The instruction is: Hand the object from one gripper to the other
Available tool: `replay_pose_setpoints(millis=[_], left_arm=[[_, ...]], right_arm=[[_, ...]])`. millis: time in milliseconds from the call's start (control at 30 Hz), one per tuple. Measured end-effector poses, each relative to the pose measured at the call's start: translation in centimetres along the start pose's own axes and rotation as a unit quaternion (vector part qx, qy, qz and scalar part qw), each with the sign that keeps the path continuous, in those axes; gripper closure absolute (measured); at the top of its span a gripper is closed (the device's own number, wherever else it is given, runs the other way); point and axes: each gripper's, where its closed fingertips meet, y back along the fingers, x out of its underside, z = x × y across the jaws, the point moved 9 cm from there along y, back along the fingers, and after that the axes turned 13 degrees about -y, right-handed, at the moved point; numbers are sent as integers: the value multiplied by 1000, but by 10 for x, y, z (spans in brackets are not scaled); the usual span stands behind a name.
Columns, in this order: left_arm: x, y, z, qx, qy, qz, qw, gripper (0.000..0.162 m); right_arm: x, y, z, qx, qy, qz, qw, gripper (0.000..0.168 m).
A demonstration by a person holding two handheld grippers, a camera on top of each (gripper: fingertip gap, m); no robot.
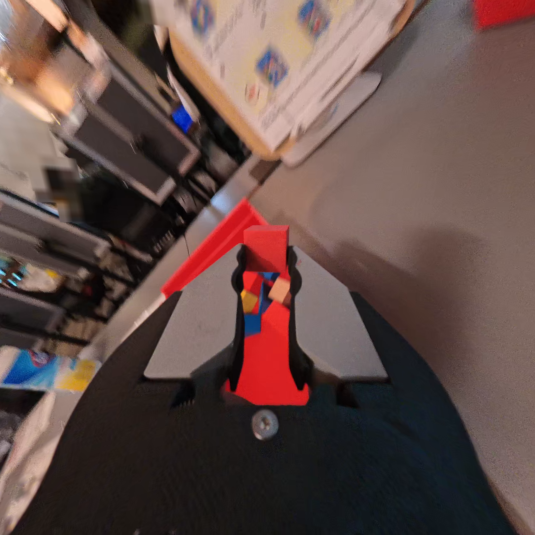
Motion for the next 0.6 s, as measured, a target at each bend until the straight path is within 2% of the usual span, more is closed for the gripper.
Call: replay_pose_setpoints(millis=[100,167,233,300,367,467,600], left_arm=[[-60,36,-46,-54,-48,-74,995,136],[-95,49,-80,-71,-49,-105,991,136],[-127,57,-112,-88,-69,-144,983,136],[-154,58,-138,-96,-136,-146,975,136],[-172,61,-152,-135,-181,-150,962,136],[-189,64,-172,-85,-169,-196,962,136],[-190,60,-181,-113,-185,-195,957,136]], right_arm=[[-5,-10,37,-109,-19,-17,994,134],[-5,-19,60,-166,-33,-11,986,128],[-4,-24,78,-197,-41,-13,980,118],[-5,-27,90,-203,-44,-24,978,113],[-3,-28,94,-188,-44,-32,981,113],[0,-30,96,-177,-39,-30,983,114],[3,-37,97,-179,-36,-17,983,124]])
